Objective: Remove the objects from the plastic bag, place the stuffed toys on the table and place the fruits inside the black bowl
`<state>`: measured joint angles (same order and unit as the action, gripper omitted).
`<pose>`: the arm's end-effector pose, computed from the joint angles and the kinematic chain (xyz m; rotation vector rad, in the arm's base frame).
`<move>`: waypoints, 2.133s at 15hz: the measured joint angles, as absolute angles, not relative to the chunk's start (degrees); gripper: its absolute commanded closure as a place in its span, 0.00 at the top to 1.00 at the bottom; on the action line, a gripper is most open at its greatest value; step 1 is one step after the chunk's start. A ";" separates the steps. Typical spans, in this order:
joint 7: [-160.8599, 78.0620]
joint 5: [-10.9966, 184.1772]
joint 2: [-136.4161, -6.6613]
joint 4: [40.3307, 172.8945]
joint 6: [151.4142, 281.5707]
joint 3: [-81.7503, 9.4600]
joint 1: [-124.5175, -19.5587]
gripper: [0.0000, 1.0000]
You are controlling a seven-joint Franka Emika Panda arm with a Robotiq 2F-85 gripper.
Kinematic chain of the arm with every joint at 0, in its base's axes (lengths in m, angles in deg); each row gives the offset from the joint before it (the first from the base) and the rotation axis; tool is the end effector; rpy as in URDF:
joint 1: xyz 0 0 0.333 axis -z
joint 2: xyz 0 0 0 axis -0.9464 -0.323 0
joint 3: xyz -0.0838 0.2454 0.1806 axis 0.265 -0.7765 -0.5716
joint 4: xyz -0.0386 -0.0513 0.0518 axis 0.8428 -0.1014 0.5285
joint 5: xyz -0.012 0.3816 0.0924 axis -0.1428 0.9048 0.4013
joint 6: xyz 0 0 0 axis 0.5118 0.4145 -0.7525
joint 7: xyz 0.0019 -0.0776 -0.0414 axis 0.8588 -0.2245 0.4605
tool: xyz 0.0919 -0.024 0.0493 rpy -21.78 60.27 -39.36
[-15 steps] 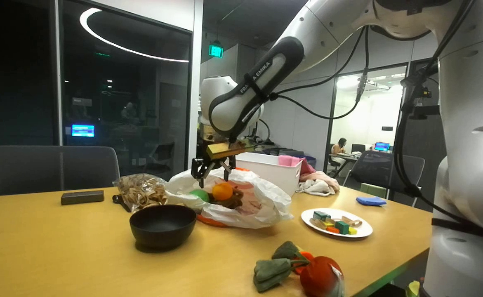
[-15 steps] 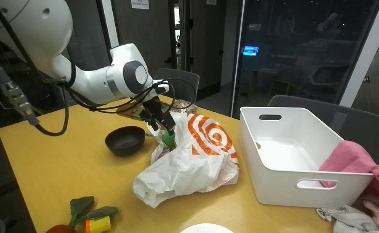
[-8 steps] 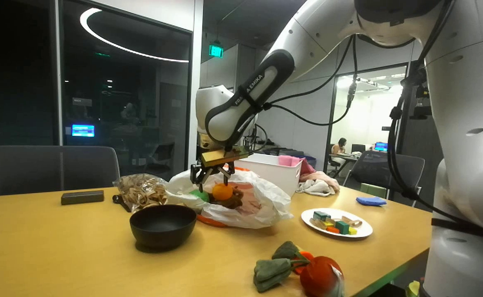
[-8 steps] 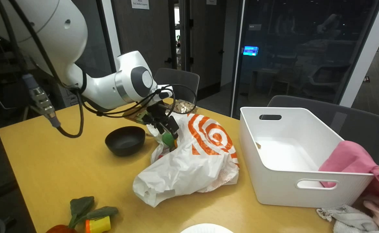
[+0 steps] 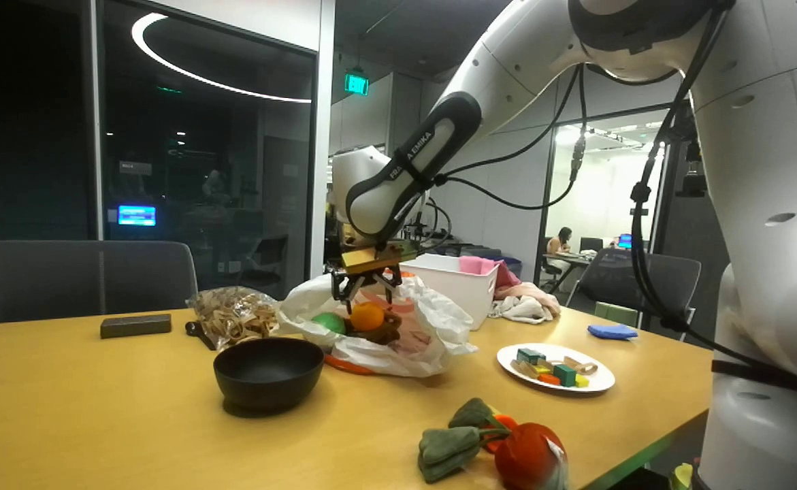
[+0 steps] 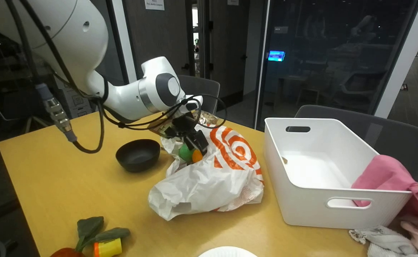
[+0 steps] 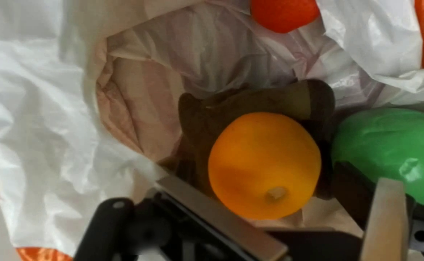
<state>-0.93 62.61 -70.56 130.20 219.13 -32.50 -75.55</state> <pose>0.6036 -0.0348 0.3274 2.7252 -0.7010 0.3143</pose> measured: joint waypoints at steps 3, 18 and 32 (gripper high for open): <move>-1.02 63.19 -72.07 129.76 218.63 -32.42 -75.29 1.00; -12.91 66.95 -72.88 128.99 221.02 -33.08 -75.29 0.58; -50.18 83.67 -59.46 139.33 210.05 -46.51 -77.97 0.58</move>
<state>-50.18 83.67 -59.46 139.33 210.05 -46.51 -77.97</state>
